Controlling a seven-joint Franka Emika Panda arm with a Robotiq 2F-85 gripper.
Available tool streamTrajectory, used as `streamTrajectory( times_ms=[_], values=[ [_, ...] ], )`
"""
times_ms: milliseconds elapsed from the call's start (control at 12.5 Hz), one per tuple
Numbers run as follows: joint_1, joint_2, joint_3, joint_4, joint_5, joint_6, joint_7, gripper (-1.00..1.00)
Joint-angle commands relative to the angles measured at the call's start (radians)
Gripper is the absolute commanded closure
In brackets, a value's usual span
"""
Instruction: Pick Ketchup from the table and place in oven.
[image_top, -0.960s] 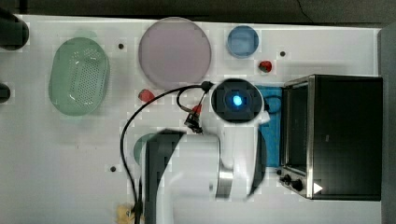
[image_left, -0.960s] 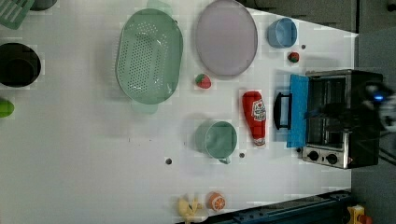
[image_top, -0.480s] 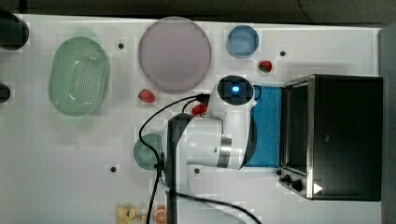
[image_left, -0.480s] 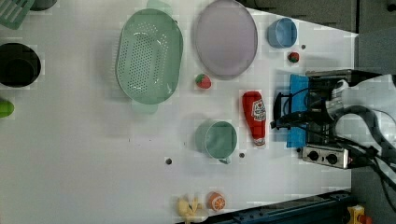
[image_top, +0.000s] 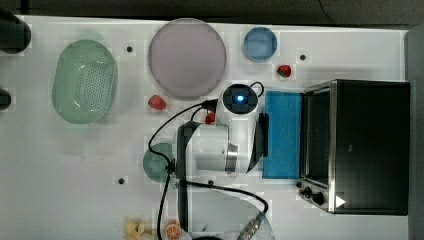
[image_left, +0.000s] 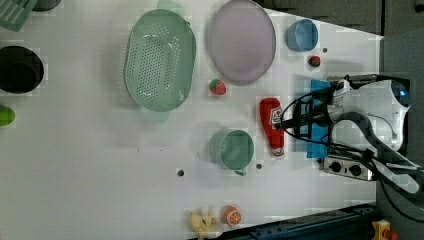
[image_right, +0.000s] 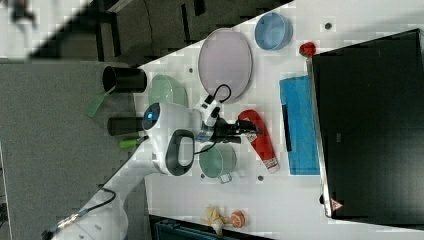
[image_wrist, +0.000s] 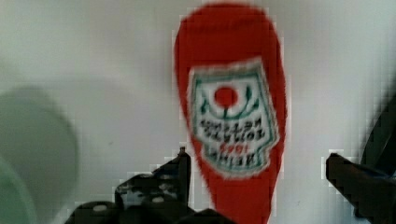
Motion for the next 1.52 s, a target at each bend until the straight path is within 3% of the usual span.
streamTrajectory(
  times_ms=[80, 240, 400, 560, 880, 1360, 1520],
  values=[
    [-0.007, 0.027, 0.023, -0.003, -0.012, 0.088, -0.057, -1.0],
    [-0.007, 0.04, 0.019, -0.01, -0.012, 0.095, -0.056, -1.0],
    [-0.007, 0.044, 0.023, -0.017, -0.012, 0.096, -0.057, -0.42],
    [-0.008, 0.038, 0.022, -0.018, -0.012, 0.101, -0.056, -0.07],
    [-0.008, -0.016, 0.017, -0.017, -0.012, 0.09, -0.047, -0.07],
    [-0.008, -0.247, -0.016, 0.007, -0.016, 0.022, -0.027, -0.07],
    [-0.008, -0.26, -0.031, 0.048, -0.107, -0.07, 0.013, -0.07]
  ],
)
